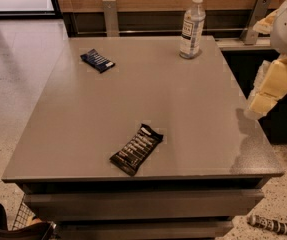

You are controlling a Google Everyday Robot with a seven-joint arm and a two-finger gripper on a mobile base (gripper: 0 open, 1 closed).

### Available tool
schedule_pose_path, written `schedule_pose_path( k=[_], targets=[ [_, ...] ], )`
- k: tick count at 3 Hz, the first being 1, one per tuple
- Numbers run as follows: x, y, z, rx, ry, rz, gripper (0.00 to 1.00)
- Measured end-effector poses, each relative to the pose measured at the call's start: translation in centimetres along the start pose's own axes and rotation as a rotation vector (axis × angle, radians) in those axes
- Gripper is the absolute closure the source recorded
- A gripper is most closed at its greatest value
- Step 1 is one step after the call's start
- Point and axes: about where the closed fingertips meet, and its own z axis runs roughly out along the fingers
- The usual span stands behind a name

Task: Pick rxbar blueberry

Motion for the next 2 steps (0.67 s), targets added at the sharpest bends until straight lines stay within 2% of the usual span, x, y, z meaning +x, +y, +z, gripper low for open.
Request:
schedule_pose_path(
  k=[1,2],
  targets=[
    [-2.8,-2.9,2.6,0.048,-0.133,0.073,0.0],
    [-9.5,-5.7,6.7,0.054,-0.426,0.162,0.0]
  ],
)
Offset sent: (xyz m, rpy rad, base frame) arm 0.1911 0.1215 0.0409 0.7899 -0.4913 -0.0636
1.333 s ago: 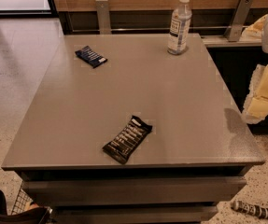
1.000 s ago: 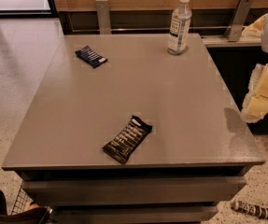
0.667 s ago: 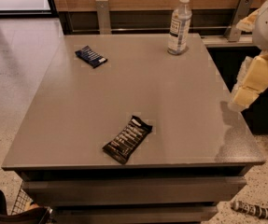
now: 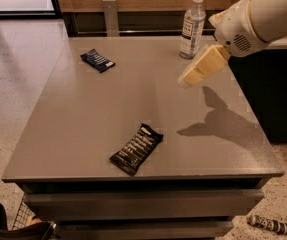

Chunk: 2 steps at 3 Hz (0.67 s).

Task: Pick rxbar blueberry

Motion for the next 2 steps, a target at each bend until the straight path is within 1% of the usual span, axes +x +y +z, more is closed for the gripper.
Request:
schedule_pose_path(
  k=[1,2],
  targets=[
    [-4.1,-1.7,3.0,0.04,-0.196,0.025,0.0],
    [-7.0,-3.2,4.6,0.116,-0.322,0.024,0.0]
  ],
)
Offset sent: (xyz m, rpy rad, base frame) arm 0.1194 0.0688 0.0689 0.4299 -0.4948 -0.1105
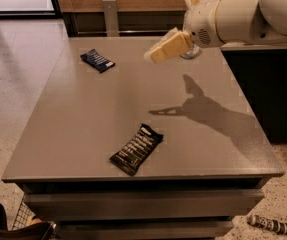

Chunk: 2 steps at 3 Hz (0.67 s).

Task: Pick rxbar blueberry

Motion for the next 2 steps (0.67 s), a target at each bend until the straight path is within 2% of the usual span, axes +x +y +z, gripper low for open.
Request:
schedule_pose_path(
  k=[1,2],
  targets=[
    [-2.1,-1.1,2.3,0.111,-0.136,0.025,0.0],
    [-2.5,-2.2,2.0,0.151,-0.149,0.025,0.0]
  ],
)
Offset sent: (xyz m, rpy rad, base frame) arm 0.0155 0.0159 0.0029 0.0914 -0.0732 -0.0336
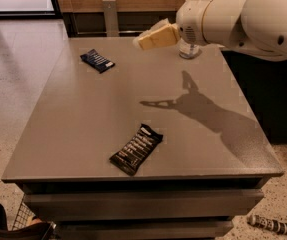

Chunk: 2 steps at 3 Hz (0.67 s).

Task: Pick rxbar blueberry

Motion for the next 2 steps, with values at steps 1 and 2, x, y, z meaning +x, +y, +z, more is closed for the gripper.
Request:
schedule_pose_path(
  k=[1,2],
  targets=[
    [0.0,0.0,0.0,0.0,0.0,0.0,0.0],
    [2.0,-0.4,3.6,-0.038,0.023,0.047,0.0]
  ],
)
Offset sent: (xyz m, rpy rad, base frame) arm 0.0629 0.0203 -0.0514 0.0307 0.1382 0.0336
